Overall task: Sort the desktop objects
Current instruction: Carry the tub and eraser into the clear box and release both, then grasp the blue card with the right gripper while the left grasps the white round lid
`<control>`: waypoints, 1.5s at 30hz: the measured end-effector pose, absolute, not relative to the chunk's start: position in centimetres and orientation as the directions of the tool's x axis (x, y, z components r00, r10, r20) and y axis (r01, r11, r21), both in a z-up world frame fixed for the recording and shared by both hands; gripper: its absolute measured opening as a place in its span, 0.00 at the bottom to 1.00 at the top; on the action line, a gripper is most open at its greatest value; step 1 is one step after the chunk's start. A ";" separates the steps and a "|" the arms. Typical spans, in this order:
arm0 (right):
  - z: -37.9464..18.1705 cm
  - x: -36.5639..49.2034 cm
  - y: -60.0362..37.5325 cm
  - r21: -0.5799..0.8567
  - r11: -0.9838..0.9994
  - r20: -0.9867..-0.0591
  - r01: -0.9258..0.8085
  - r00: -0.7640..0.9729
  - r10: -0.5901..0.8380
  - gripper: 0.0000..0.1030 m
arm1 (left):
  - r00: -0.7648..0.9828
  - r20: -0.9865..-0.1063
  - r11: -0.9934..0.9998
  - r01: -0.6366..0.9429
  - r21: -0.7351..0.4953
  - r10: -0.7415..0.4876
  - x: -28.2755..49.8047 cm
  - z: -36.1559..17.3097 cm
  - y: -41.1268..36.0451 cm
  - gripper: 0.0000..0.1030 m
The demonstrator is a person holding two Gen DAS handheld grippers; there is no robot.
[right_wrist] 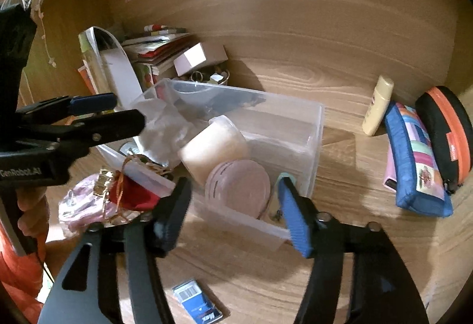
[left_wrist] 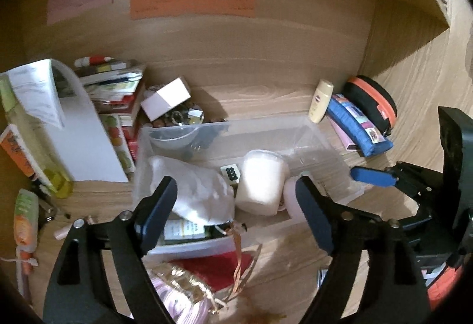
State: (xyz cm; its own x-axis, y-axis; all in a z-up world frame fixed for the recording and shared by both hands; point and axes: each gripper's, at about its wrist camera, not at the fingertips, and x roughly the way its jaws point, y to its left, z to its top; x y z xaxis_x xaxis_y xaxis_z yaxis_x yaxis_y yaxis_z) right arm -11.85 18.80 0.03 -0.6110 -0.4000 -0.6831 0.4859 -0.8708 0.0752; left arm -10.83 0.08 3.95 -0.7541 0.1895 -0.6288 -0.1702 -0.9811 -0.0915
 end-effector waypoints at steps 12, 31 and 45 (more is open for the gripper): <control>0.7 -6.9 20.8 0.093 -0.890 -0.665 0.445 -0.638 -0.389 0.77 | -0.761 -0.640 -0.992 -0.129 -0.013 0.107 -5.8 3.1 -3.2 0.93; -2.5 0.7 23.8 0.017 -0.939 -0.699 0.344 -0.668 -0.257 0.77 | -0.603 -0.725 -0.919 -0.380 -0.106 0.333 4.3 -2.0 4.5 0.93; -6.0 -0.4 25.7 0.092 -0.948 -0.747 0.304 -0.608 -0.267 0.77 | -0.471 -0.803 -0.881 -0.453 -0.134 0.365 4.8 -6.5 9.2 0.93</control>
